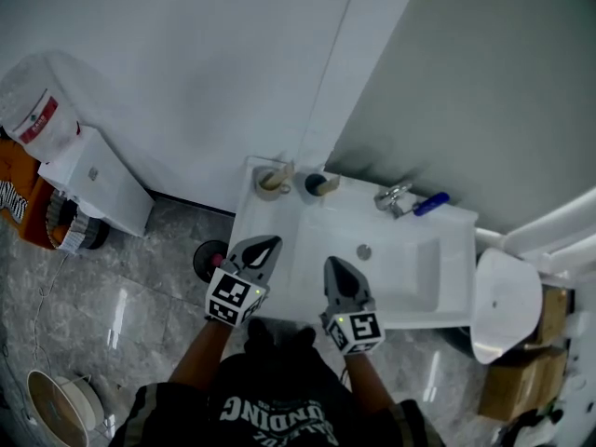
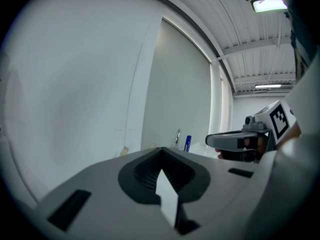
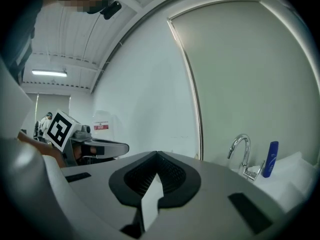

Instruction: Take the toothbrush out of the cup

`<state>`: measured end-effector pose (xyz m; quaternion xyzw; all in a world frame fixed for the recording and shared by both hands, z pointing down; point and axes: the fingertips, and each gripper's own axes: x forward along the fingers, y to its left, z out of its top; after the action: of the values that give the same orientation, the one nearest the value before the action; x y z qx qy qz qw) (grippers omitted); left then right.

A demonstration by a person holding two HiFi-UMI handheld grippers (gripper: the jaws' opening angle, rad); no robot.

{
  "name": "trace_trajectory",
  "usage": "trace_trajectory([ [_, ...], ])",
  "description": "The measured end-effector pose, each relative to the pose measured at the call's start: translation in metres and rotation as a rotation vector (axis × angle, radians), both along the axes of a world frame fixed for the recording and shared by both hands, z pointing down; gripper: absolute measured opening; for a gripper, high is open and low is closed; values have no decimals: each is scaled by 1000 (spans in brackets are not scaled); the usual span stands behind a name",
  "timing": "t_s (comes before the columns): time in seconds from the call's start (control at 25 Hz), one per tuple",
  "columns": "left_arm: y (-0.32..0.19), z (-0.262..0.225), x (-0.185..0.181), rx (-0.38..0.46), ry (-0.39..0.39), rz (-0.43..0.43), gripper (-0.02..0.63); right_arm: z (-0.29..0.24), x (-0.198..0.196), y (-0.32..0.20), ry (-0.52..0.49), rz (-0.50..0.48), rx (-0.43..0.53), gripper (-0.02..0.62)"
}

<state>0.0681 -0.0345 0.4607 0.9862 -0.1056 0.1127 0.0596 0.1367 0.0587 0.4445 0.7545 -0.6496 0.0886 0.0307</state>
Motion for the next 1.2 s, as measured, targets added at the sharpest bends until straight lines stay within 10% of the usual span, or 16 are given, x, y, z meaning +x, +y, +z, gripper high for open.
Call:
trace_trajectory([
  [0.48,-12,19,5,-50,-28,-17,-2,14,14,-26,-15,3,-3,-2],
  [0.84,-21,43,-2,-114,-53,-60,-2,43,29,-57,-51,-16,-67,126],
  [1.2,-22,66,-15,-149,-95,-125,-2,82,100,-97,-95,105,-138,124],
])
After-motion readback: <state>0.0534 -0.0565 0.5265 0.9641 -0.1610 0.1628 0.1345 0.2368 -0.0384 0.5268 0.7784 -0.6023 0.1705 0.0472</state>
